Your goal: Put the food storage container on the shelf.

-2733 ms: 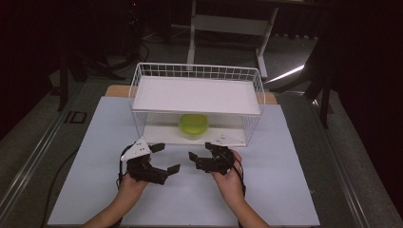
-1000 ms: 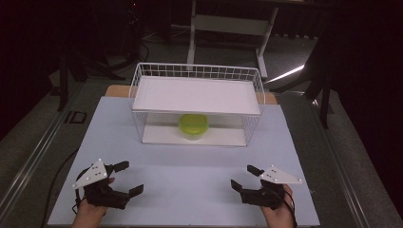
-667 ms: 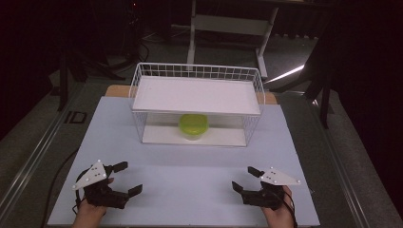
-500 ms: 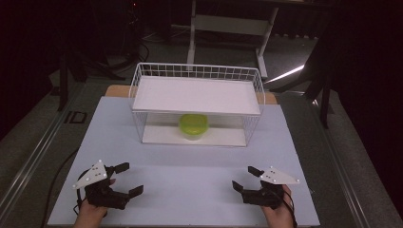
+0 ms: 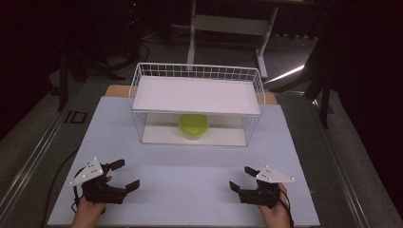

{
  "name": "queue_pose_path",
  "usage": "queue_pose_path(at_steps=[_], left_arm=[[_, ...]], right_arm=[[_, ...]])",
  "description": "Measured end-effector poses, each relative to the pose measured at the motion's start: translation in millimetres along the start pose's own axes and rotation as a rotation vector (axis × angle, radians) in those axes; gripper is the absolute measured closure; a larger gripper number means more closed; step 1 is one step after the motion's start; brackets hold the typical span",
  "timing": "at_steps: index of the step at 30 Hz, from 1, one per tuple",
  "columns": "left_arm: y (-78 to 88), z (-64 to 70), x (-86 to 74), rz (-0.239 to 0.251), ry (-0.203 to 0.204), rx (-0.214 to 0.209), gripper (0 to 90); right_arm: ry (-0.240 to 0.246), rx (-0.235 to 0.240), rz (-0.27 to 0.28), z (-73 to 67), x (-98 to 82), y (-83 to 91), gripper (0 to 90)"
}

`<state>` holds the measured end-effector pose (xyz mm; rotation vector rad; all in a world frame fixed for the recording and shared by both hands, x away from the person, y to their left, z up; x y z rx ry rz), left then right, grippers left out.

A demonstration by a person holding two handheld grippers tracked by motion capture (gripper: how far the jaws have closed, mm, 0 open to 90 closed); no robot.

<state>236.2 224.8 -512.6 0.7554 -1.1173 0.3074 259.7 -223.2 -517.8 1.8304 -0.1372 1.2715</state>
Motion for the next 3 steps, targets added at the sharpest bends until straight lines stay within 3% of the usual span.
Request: queue_pose_path(at_steps=[3], left_arm=[[0.5,-2.3,-0.3,0.001,0.004,0.004,0.7]], right_arm=[[0.006,-0.003,-0.008,0.2,-0.2,-1.8,18.3]])
Point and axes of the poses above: each handheld gripper's, and its own axes: y roughly backward along the jaws, x roughly out of its top, z roughly to its right, the point moved 3 cm from there along -y, roughly forward along the jaws, and after that the axes turned 7 degrees about -z, right-handed, at the moved point
